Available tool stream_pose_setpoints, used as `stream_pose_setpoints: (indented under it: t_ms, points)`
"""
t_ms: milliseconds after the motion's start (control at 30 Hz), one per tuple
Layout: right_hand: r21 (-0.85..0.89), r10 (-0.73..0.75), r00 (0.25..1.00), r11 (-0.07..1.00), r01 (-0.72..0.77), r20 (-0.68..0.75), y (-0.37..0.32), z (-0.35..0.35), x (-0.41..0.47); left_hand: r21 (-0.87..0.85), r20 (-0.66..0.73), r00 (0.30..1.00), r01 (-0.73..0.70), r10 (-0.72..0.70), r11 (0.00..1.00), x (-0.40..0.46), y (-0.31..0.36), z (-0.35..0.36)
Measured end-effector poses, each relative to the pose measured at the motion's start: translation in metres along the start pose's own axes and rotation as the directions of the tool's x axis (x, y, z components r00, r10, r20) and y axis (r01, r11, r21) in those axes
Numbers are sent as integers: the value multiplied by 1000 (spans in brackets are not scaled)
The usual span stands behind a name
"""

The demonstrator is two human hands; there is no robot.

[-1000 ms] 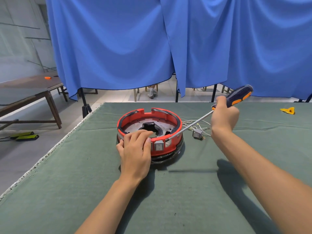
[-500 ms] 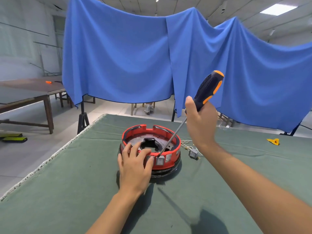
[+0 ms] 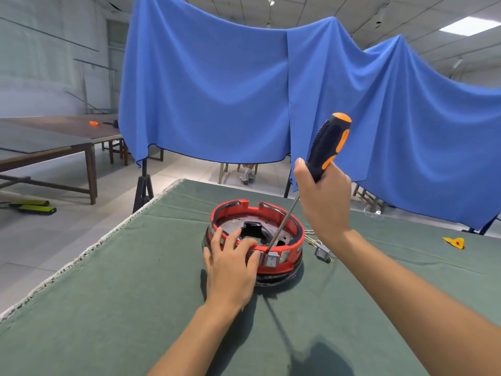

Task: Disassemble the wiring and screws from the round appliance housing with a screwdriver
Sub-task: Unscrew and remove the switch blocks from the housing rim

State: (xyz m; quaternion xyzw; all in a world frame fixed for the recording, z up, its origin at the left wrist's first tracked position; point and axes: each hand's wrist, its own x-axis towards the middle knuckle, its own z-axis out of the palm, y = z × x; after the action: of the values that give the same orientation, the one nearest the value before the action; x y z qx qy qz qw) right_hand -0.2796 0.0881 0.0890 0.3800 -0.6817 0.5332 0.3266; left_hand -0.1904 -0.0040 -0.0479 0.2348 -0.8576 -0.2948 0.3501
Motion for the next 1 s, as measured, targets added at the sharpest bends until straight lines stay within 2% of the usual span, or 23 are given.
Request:
stream_pose_setpoints:
  t_ms: [200,333,633,833,1000]
  points:
    - [-74,-78,996,994,82,44,-3,11,6,-5,-13,999,-46,45,999,1,0,1]
    - [-257,-42,981,962,92,191,-2,25,17,-2,-9,998,-55,55,998,3,-2,1]
    - [-331,-71,910,918,221,409,-8,61,33,-6,-40,996,-80,79,997,5,-4,6]
    - [-372,-8,881,905,207,472,-4,82,43,-12,-47,992,-118,117,993,5,-8,7]
    - [-355,84,890,930,91,448,4,71,45,19,-36,993,-108,109,994,5,-6,6]
